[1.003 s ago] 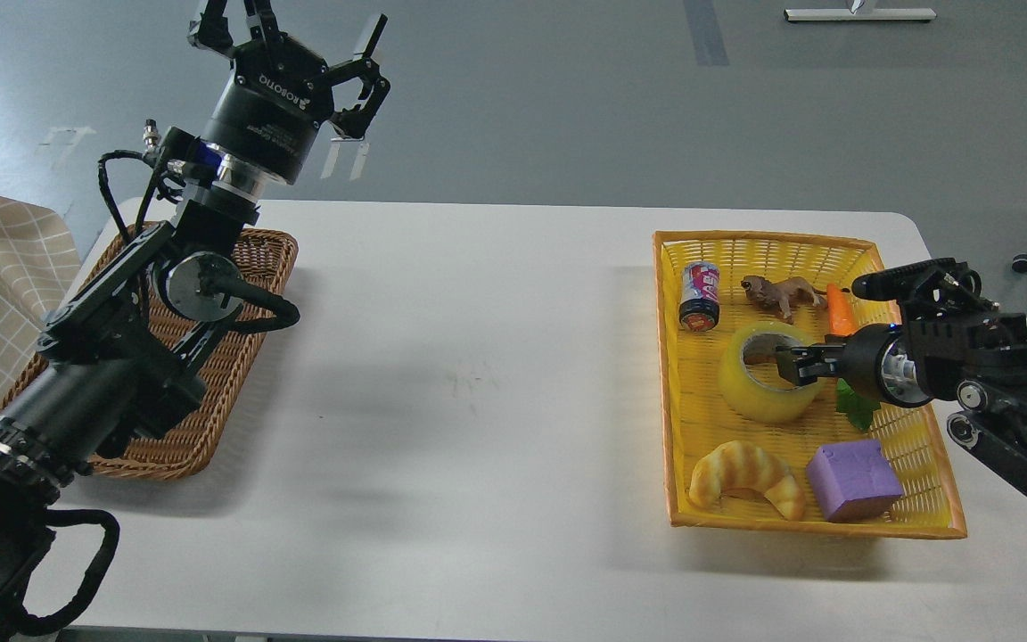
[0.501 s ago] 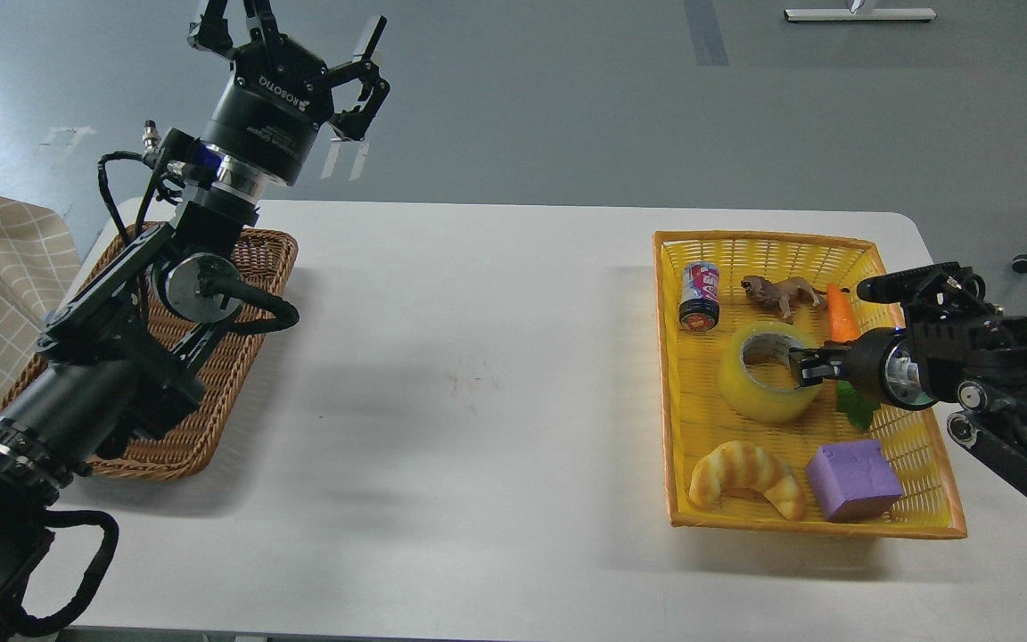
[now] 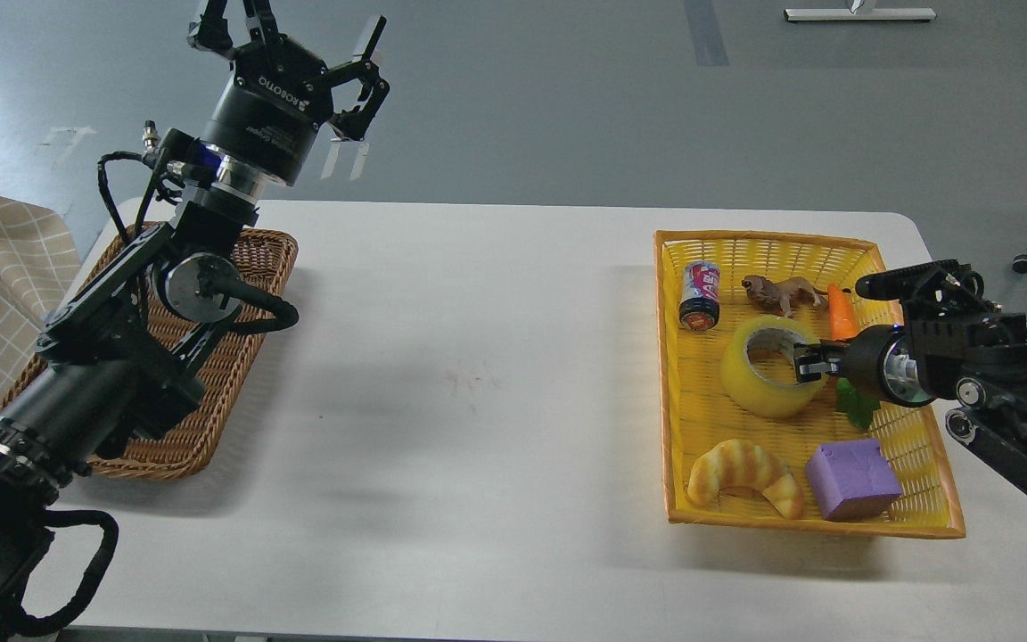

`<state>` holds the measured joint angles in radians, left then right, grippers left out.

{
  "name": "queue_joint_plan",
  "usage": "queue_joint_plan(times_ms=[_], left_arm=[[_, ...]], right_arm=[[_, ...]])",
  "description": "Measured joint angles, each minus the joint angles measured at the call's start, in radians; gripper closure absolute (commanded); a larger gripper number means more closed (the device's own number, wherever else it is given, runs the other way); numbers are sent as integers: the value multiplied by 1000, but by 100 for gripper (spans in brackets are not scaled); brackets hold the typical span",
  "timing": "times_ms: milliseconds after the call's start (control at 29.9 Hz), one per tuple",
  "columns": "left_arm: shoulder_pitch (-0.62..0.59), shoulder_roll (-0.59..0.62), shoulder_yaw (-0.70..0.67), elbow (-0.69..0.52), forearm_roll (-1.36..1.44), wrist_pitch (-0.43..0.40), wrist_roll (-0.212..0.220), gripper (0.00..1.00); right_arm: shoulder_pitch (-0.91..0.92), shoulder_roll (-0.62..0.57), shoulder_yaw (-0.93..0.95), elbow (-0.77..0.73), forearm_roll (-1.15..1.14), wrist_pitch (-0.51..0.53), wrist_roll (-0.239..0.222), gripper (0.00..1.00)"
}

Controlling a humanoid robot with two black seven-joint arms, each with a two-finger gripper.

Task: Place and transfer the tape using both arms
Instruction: 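Lift the tape roll out of the yellow basket with the right gripper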

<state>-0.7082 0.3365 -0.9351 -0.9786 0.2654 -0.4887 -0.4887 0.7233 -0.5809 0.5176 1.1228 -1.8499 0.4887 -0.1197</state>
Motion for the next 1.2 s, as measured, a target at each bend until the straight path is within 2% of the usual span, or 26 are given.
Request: queue_joint_plan(times_ms=[234, 535, 802, 1203], left_arm=[[0, 0, 0, 3, 0, 0, 0, 2], [1, -1, 1, 3, 0, 0, 0, 2], [1, 0, 1, 3, 0, 0, 0, 2], [1, 0, 1, 3, 2, 0, 0, 2]], right_arm=[[11, -3, 6, 32, 3, 0, 1, 100], [32, -73, 52, 214, 33, 0, 2, 100], [151, -75, 70, 256, 78, 0, 2, 100], [259, 144, 58, 207, 86, 0, 1, 100]])
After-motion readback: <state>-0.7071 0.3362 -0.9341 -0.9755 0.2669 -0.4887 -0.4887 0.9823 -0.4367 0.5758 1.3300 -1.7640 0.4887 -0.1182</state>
